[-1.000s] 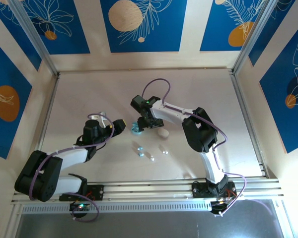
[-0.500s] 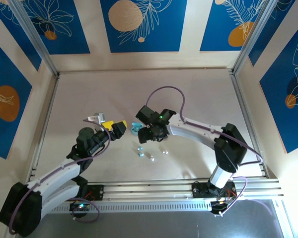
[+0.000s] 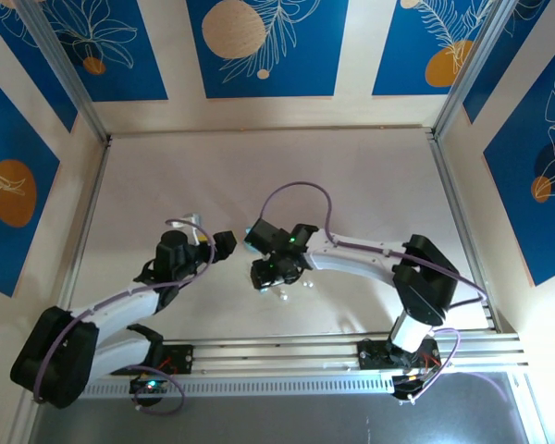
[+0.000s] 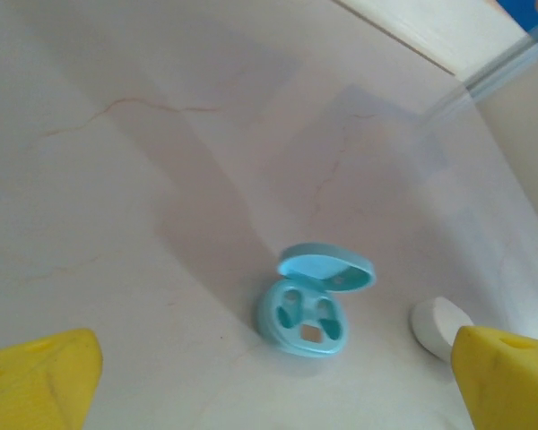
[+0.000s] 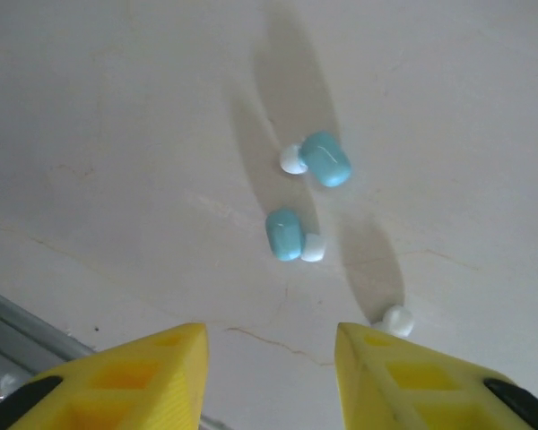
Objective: Insert the wireless bluetooth earbuds into the charging case
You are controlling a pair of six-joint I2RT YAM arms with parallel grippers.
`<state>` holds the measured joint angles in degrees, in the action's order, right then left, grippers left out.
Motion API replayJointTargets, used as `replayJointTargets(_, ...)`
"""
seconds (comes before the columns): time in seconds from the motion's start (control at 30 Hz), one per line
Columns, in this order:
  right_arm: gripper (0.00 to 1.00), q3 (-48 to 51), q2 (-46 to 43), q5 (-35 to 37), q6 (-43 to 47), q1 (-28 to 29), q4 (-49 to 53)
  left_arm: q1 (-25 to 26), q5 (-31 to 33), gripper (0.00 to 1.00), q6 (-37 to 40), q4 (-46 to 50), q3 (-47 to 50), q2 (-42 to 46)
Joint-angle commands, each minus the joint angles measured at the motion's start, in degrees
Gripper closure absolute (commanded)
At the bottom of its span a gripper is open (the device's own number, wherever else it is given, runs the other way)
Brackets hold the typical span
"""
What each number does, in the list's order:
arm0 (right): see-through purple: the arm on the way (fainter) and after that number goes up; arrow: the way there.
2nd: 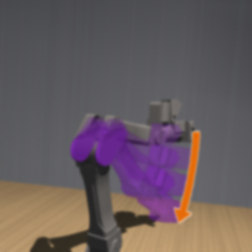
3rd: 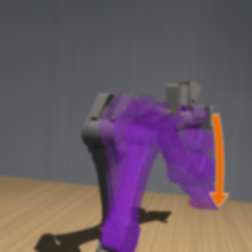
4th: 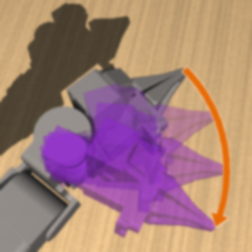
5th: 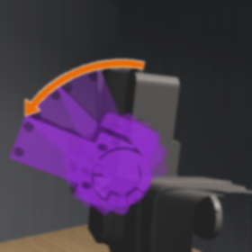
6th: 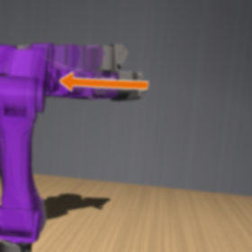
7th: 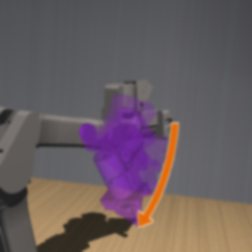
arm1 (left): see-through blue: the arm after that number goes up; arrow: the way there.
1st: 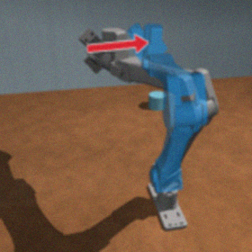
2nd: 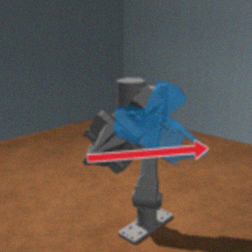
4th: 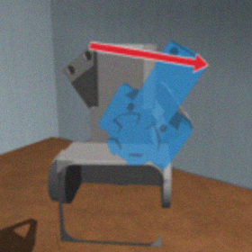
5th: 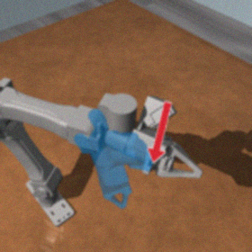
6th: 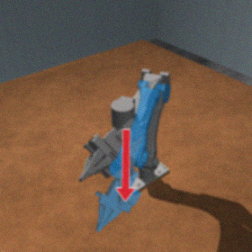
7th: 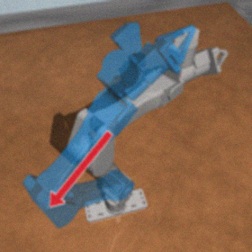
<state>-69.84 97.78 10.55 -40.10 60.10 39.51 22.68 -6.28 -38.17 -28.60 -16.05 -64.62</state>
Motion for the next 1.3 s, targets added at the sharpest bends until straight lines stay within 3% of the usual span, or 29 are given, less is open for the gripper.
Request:
replayJointTargets(0.0,0.6,-5.84,4.26,8.24,0.54,3.22,8.3,-4.29,-5.1,0.0,-4.46,-4.16,-0.63,-2.21)
replayJointTargets(0.17,0.6,-13.17,10.09,12.58,1.85,6.55,13.74,-10.9,-11.02,0.0,-9.54,-9.31,1.16,-4.85)
replayJointTargets(0.33,0.62,-17.43,14.24,13.61,1.8,7.51,17.14,-12.73,-12.15,0.0,-10.69,-10.43,2.14,-4.32)
replayJointTargets(0.83,0.76,-28.02,23.78,18.09,0.36,9.95,28.35,-14.15,-2.87,0.0,-6.84,2.75,4.74,14.56)
replayJointTargets(1.27,0.75,-36.05,30.91,21.63,0.56,10.72,34.6,-14.17,-3.21,0.0,-6.83,2.5,4.7,14.6)
